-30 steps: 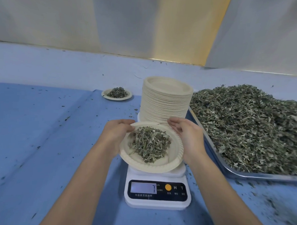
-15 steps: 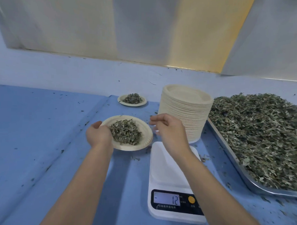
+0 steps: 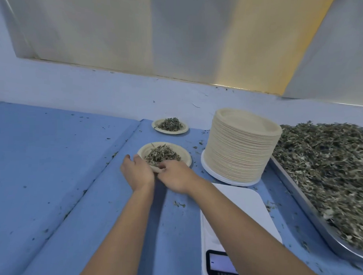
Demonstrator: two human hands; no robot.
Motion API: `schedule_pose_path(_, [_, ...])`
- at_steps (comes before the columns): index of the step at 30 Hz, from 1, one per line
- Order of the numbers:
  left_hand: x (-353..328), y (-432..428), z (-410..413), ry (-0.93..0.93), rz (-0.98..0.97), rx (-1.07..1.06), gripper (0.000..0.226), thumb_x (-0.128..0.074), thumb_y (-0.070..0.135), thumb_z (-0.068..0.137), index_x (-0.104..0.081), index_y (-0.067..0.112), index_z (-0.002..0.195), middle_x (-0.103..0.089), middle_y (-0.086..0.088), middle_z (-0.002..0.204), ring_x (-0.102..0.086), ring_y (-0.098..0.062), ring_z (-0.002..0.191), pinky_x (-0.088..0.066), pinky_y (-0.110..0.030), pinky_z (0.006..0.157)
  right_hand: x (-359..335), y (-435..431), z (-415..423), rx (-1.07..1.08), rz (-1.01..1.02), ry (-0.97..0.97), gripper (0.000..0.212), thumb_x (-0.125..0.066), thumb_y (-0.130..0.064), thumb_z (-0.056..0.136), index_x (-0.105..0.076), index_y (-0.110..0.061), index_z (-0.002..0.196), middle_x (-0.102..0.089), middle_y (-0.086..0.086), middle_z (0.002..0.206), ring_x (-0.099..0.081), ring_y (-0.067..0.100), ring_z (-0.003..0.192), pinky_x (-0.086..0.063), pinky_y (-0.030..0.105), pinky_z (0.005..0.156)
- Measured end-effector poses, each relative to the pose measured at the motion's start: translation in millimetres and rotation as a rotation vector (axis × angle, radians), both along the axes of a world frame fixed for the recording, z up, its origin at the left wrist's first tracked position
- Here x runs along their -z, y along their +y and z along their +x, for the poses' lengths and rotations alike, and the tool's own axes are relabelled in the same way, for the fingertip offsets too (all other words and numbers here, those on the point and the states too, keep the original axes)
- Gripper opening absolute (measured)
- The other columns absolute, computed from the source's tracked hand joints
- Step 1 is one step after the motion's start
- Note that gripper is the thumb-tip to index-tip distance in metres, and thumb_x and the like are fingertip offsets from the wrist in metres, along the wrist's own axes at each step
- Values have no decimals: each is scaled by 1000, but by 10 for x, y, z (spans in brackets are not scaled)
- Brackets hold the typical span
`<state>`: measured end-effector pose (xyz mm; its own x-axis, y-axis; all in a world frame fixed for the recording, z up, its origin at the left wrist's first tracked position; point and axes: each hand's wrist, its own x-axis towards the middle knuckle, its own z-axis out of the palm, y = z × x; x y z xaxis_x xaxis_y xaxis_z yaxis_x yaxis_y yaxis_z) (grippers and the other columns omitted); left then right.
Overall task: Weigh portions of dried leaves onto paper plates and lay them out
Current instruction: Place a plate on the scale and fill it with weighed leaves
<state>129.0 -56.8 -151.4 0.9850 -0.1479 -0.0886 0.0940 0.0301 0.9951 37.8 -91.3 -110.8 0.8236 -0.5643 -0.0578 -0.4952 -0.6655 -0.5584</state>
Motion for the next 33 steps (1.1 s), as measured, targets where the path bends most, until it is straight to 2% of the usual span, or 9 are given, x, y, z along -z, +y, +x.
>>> schedule_pose_path(3, [9, -10, 63, 6, 0, -17, 44, -33, 15, 95, -38, -13, 129, -40, -32, 136, -38, -44, 125, -32, -52, 102, 24, -131, 104, 45, -41, 26, 25, -47, -14, 91, -60, -1, 107, -62, 16, 107, -56, 32, 99, -44, 32, 77])
schedule_pose_path(6, [23, -39, 106, -3, 1, -28, 43, -31, 15, 96, -41, -12, 128, -43, -31, 134, -40, -43, 123, -34, -51, 100, 35, -238, 183, 99, -87, 64, 19, -46, -13, 92, -47, -8, 74, -55, 11, 86, -52, 30, 86, -38, 32, 68])
schedule_pose_path(8, [47, -61, 105, -23, -3, -41, 40, -32, 15, 97, -46, -9, 126, -48, -29, 130, -46, -40, 120, -37, -48, 98, 35, -284, 216, 125, -106, 94, 25, -46, -14, 94, -42, -10, 69, -57, 13, 89, -50, 29, 85, -37, 31, 69])
schedule_pose_path(12, [51, -99, 72, -64, -13, -81, 36, -32, 14, 98, -51, -1, 126, -53, -16, 128, -50, -30, 116, -38, -35, 94, 41, -330, 269, 143, -149, 136, 18, -45, -14, 94, -57, -2, 101, -60, 18, 114, -55, 33, 103, -44, 34, 80])
schedule_pose_path(15, [42, -108, 47, -89, 13, -91, 35, -32, 12, 98, -52, -1, 124, -52, -14, 128, -50, -28, 115, -36, -31, 88, 67, -356, 316, 139, -159, 139, 8, -44, -13, 93, -50, -7, 93, -58, 19, 119, -53, 34, 107, -43, 34, 80])
schedule_pose_path(17, [63, -115, 39, -128, 32, -80, 27, -31, 11, 98, -54, -1, 108, -53, -11, 115, -50, -28, 109, -35, -30, 81, 73, -365, 335, 141, -164, 106, 9, -44, -13, 93, -45, -9, 85, -58, 20, 117, -52, 32, 100, -41, 34, 76])
schedule_pose_path(21, [82, -126, 27, -202, 68, -82, 34, -29, 10, 99, -34, 15, 66, -40, 2, 77, -41, -24, 82, -21, -21, 61, 118, -382, 367, 119, -181, 93, 18, -41, -14, 96, -48, -5, 109, -55, 22, 122, -50, 36, 113, -43, 37, 84])
schedule_pose_path(26, [83, -131, 17, -232, 91, -93, 37, -29, 11, 100, -31, 16, 64, -42, -2, 78, -39, -23, 79, -20, -21, 59, 167, -419, 374, 89, -230, 167, 47, -36, -17, 98, -31, -8, 144, -45, 16, 140, -23, 33, 137, -37, 44, 104])
schedule_pose_path(33, [90, -120, 12, -262, 131, -60, 31, -29, 16, 102, -54, -2, 105, -54, -19, 110, -47, -26, 90, -24, -21, 64, 189, -426, 357, 71, -236, 197, 58, -33, -16, 100, -10, -11, 153, -36, 12, 148, -12, 33, 141, -31, 45, 109])
